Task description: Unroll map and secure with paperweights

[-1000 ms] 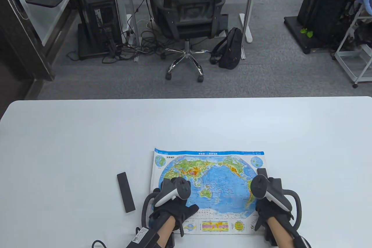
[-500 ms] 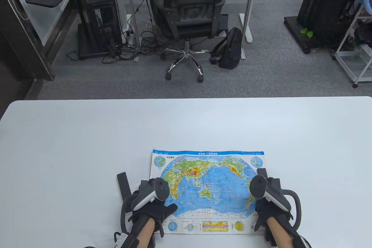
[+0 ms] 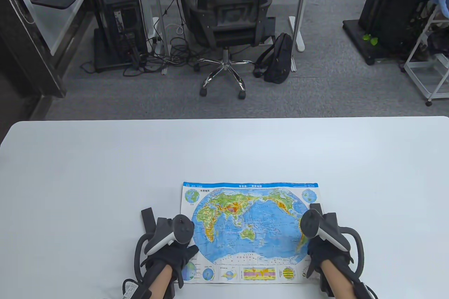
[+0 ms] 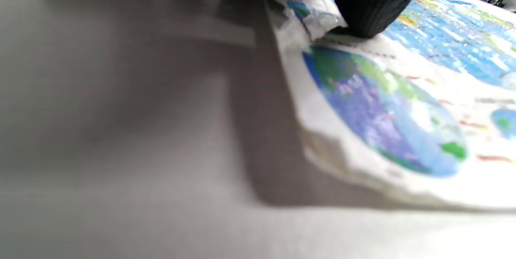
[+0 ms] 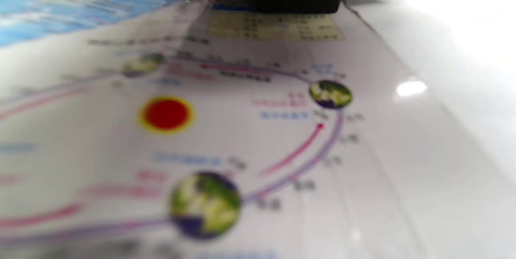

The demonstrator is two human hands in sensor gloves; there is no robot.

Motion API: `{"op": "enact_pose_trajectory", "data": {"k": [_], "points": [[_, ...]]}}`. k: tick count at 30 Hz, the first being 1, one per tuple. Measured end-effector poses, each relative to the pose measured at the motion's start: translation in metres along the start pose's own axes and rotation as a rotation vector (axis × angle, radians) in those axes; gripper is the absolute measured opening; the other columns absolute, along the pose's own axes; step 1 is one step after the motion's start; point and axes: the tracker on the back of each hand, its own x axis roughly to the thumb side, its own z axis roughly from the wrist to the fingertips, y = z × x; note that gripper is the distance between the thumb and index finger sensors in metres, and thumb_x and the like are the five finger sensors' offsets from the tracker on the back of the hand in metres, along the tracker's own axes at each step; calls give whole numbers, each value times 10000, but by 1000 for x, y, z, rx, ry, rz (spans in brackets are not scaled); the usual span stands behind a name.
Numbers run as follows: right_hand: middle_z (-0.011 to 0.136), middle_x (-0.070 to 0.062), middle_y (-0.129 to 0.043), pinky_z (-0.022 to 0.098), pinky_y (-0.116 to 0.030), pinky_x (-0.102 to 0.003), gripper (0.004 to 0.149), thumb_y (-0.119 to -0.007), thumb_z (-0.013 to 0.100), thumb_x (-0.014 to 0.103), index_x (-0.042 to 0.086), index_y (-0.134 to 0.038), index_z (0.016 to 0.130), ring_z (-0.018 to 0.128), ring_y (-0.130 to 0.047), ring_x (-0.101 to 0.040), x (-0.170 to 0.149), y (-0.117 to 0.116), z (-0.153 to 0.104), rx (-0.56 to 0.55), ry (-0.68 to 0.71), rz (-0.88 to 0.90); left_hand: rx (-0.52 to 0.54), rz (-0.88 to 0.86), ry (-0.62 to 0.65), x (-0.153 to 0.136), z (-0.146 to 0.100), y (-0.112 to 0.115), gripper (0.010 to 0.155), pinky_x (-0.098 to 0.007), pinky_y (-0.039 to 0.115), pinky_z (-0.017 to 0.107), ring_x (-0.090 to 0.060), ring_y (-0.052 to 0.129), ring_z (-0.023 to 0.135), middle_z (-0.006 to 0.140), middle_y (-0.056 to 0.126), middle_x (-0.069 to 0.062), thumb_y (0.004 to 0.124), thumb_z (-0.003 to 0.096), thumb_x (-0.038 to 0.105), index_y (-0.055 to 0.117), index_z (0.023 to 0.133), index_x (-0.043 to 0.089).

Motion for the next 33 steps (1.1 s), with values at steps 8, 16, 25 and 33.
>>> {"op": "enact_pose_trajectory", "data": {"k": [8, 16, 25, 33], "points": [[1038, -350, -62, 502, -302, -831, 711, -666, 580, 384, 111, -209, 1051, 819, -160, -708, 93, 25, -17, -2, 381, 200, 7, -6, 17, -3, 1, 0, 679, -588, 162, 687, -381, 159, 1035, 1146, 191, -40, 644, 543, 484, 260, 1076, 313], [1031, -305, 2, 469, -251, -849, 737, -673, 571, 443, 177, -177, 1047, 807, -91, -692, 191, 13, -3, 90, 573, 110, -9, -88, 38, -12, 2, -1, 662, -579, 147, 687, -374, 147, 1034, 1147, 188, -13, 663, 551, 434, 269, 1074, 333], [1030, -258, 7, 470, -238, -837, 672, -665, 571, 427, 232, -223, 1038, 795, -65, -672, 230, -6, 12, 150, 528, 38, -9, -106, 48, -14, 2, -2, 657, -576, 144, 684, -373, 152, 1033, 1149, 204, -11, 677, 552, 399, 286, 1076, 328], [1018, -317, -19, 453, -249, -844, 619, -636, 579, 413, 251, -250, 1035, 777, -89, -700, 242, -16, 16, 182, 496, 19, -8, -123, 54, -16, 2, -2, 659, -571, 134, 682, -369, 143, 1032, 1150, 202, -11, 678, 552, 397, 284, 1076, 328]]}}
